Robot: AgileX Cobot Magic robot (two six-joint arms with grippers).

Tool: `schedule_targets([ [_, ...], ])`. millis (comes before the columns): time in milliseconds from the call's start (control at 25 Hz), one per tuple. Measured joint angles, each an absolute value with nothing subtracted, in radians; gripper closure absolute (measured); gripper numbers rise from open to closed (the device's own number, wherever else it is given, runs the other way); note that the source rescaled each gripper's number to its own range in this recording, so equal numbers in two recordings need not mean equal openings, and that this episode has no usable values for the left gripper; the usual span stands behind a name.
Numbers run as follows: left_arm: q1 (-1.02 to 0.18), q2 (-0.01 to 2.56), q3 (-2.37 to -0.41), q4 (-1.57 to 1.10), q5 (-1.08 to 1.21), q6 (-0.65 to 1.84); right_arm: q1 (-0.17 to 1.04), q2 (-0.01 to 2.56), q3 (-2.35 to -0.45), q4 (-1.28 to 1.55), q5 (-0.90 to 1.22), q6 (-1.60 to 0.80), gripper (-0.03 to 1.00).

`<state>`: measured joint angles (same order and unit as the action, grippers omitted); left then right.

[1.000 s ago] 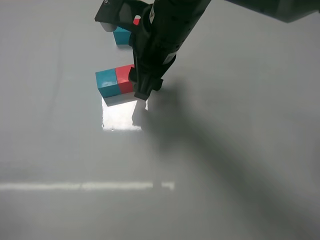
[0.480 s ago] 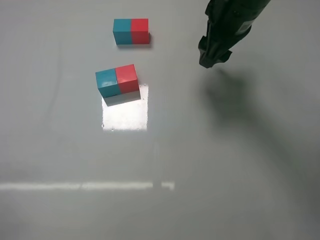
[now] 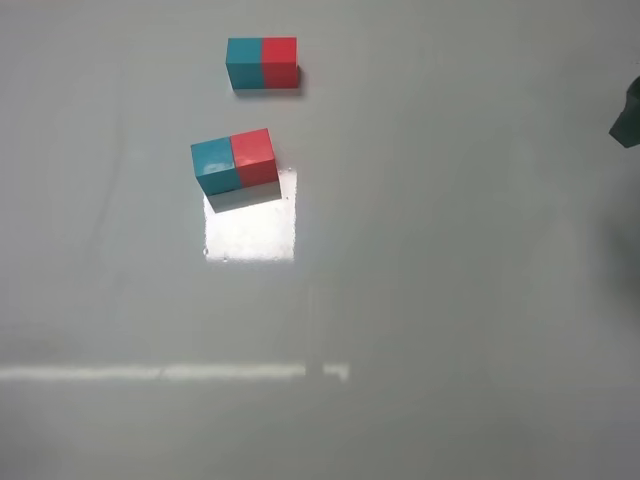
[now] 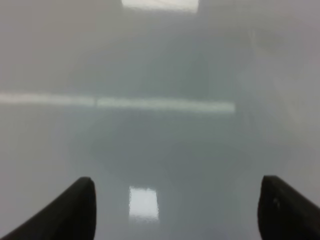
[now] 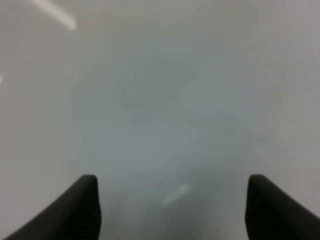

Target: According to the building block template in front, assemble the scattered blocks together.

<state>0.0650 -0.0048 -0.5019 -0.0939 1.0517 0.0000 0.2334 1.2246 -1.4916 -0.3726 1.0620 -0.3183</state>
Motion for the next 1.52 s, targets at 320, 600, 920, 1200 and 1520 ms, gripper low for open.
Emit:
schedule_targets([
  [320, 0.065, -0.005, -0.502, -0.094, 1.052, 0.0, 0.226, 0.773, -1.051, -0.312, 0.912, -0.169, 0.25],
  [600, 0.065, -0.005, -0.502, -0.094, 1.052, 0.0, 0.224, 0.377, -0.71, -0.105, 0.837, -0.177, 0.25],
  [920, 0.065, -0.005, -0.502, -0.094, 1.052, 0.0, 0.224, 0.063, -0.533, 0.071, 0.907, -0.231, 0.25],
  [1200, 0.065, -0.005, -0.502, -0.094, 1.052, 0.0, 0.224, 0.029, -0.523, 0.11, 0.981, -0.231, 0.25],
  [1520, 0.065, -0.005, -0.502, -0.094, 1.052, 0.0, 0.224, 0.029, -0.513, 0.079, 0.984, -0.185, 0.25],
])
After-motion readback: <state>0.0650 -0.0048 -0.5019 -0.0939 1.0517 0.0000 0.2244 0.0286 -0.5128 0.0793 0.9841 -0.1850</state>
